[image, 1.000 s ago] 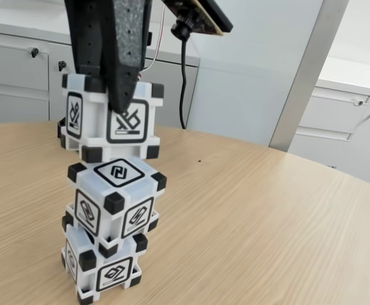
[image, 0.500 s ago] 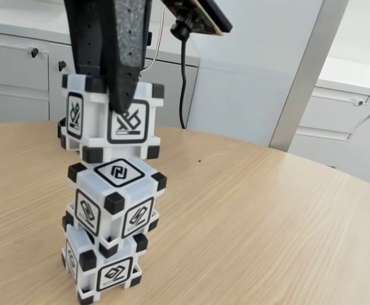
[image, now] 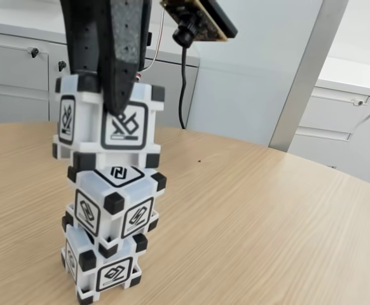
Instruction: Stack cubes from left to right.
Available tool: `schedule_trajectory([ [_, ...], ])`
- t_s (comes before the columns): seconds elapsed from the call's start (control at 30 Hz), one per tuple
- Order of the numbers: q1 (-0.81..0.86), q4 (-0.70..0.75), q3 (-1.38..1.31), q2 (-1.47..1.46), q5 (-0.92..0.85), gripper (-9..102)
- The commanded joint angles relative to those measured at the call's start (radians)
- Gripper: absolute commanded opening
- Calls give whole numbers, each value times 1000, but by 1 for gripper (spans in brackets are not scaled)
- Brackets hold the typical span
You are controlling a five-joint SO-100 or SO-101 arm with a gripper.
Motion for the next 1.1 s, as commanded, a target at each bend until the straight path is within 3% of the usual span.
schedule_trajectory([
  [0.0,-2,-8,-9,17,0,15],
  [0.37,-156,37,-9,29,74,14],
  [1.07,-94,64,-8,140,55,13],
])
